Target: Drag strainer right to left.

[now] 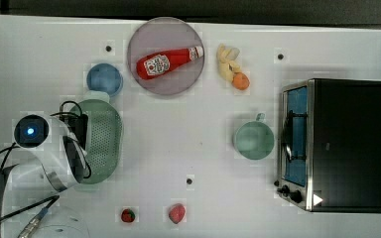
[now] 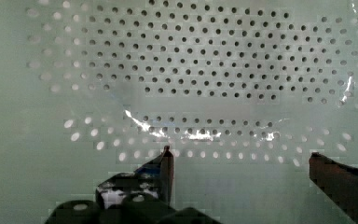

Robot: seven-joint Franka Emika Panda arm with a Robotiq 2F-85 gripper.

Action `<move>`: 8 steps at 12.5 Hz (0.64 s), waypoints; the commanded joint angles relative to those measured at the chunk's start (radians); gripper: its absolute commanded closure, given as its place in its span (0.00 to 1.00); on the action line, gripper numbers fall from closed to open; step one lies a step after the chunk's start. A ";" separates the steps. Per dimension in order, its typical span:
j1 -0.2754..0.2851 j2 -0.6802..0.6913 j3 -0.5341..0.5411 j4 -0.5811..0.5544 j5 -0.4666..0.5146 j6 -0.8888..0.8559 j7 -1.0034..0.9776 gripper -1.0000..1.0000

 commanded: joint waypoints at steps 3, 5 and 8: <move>0.074 0.047 0.024 0.129 0.007 -0.012 0.101 0.00; 0.090 0.069 0.023 0.156 0.007 -0.011 0.101 0.00; 0.092 0.049 0.002 0.158 -0.003 -0.026 0.066 0.00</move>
